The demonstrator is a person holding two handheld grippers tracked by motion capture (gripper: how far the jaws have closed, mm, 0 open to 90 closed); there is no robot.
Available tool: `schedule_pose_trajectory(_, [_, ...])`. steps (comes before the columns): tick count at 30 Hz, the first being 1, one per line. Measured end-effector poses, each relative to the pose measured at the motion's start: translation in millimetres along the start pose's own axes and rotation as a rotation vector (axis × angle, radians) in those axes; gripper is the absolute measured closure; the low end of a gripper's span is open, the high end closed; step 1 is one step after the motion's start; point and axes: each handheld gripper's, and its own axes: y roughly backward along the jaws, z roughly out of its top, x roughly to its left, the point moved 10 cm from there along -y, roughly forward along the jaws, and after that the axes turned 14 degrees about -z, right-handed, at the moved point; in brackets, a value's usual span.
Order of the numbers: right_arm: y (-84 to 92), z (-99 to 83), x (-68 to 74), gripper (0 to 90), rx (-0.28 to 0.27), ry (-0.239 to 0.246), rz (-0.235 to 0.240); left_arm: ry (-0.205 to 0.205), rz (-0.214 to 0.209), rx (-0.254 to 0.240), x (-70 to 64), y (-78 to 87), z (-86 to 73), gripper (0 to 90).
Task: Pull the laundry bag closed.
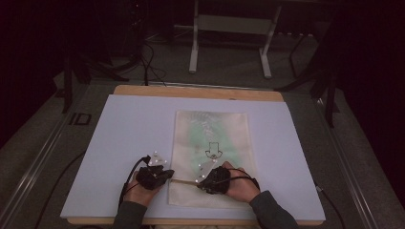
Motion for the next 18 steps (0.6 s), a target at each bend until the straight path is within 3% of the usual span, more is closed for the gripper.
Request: schedule_pose_trajectory(18, [7.0, -12.6, -4.5, 82.3, 0.01, -0.01, -0.005, 0.002, 0.001, 0.0, 0.0, 0.0, 0.0, 89.6])
